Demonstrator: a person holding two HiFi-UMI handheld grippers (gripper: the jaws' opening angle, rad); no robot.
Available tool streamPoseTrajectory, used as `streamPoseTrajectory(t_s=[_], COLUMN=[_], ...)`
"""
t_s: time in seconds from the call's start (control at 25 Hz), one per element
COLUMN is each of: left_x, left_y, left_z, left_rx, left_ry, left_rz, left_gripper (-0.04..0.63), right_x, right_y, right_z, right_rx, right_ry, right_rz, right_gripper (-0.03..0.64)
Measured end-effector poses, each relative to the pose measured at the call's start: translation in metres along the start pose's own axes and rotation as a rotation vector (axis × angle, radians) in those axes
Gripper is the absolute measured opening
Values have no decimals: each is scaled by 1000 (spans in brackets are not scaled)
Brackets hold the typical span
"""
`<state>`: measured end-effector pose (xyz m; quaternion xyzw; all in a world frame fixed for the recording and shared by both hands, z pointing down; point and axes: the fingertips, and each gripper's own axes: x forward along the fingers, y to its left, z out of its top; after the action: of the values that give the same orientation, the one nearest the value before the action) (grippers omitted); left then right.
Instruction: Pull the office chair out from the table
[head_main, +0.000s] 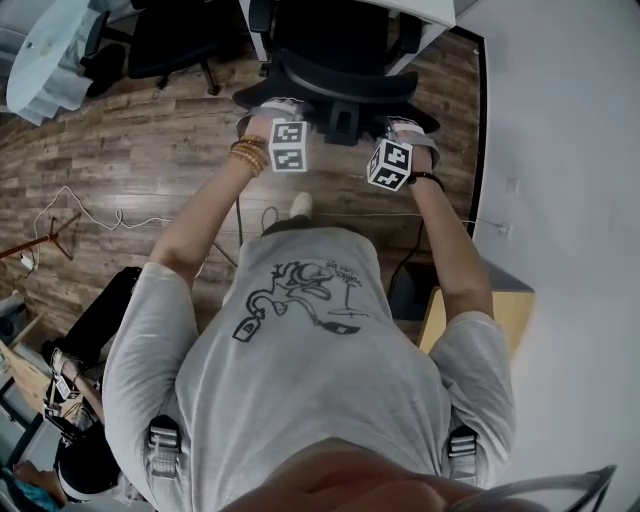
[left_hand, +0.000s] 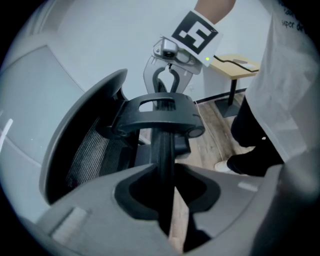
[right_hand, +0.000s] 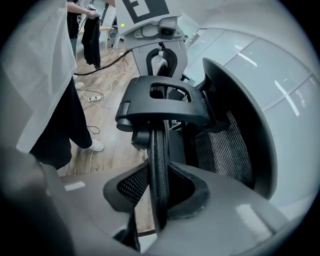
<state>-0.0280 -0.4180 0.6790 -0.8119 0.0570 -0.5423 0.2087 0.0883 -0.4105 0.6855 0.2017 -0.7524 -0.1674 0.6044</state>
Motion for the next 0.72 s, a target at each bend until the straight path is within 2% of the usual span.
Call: streamPoseTrajectory(t_s=[0.28,0.72], left_x=[-9,-25], left_y=[-31,-70], left_z=[13,10], left_rx=[-2,-12], left_ry=[-7,43], left_rz=[-14,-16], left_gripper=[95,95], right_x=[-16,-33], right_y=[27,67], right_z=[-4,10], right_rx=[-5,32], right_ry=[-5,1], right_rz=[10,38], right_gripper=[106,106])
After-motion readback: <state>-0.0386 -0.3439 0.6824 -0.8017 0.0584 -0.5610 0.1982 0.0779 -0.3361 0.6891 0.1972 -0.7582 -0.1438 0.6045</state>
